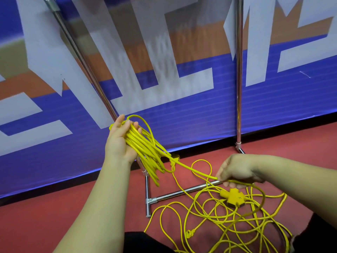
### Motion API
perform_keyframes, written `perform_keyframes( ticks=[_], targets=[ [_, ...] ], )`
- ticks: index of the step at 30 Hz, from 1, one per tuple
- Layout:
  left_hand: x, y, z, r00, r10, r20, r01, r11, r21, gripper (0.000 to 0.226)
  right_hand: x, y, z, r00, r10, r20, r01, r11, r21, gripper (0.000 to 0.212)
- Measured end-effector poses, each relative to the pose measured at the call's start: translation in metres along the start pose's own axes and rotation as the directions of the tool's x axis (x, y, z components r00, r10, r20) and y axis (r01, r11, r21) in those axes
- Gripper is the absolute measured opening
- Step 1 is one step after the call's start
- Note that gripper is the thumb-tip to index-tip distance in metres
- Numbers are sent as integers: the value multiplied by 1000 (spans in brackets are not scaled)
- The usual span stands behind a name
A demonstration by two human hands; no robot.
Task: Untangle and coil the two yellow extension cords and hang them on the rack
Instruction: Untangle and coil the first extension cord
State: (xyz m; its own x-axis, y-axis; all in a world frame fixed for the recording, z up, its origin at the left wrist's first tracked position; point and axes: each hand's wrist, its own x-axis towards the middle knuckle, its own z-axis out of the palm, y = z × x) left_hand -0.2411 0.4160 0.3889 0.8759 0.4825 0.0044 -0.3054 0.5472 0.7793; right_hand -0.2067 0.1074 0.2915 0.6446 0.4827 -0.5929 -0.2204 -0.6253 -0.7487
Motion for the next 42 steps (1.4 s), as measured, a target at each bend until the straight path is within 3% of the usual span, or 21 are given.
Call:
perform_keyframes(
  ticks=[4,7,12,18,25,31,36,42],
  targets=[
    [-4,-2,4,998,-25,56,22,998,63,26,4,0,0,994,25,-110,-25,1000,5,7],
    [-11,-8,8,990,-75,120,42,966,256,25,4,-7,2,977,-33,-213,53,995,88,10],
    [-34,-45,16,956,-205,212,2,722,692,22,-6,-37,-8,955,-122,-271,216,911,352,11],
    [-50,-88,27,905,-372,208,98,656,748,25,-25,-60,-15,917,-291,-274,389,810,439,13],
    [-54,-105,37,894,-377,244,52,626,778,25,-35,-59,-22,891,-342,-298,441,805,395,10],
    [-51,-101,47,917,-297,265,-31,610,792,12,-44,-58,-26,878,-392,-274,474,792,385,4],
    [-28,-80,48,987,-41,154,-73,744,665,10,-47,-56,-31,872,-428,-237,487,716,500,8],
    [7,-28,19,973,191,-129,-103,860,499,25,-41,-28,-26,928,-357,-109,373,878,299,8]
  ],
)
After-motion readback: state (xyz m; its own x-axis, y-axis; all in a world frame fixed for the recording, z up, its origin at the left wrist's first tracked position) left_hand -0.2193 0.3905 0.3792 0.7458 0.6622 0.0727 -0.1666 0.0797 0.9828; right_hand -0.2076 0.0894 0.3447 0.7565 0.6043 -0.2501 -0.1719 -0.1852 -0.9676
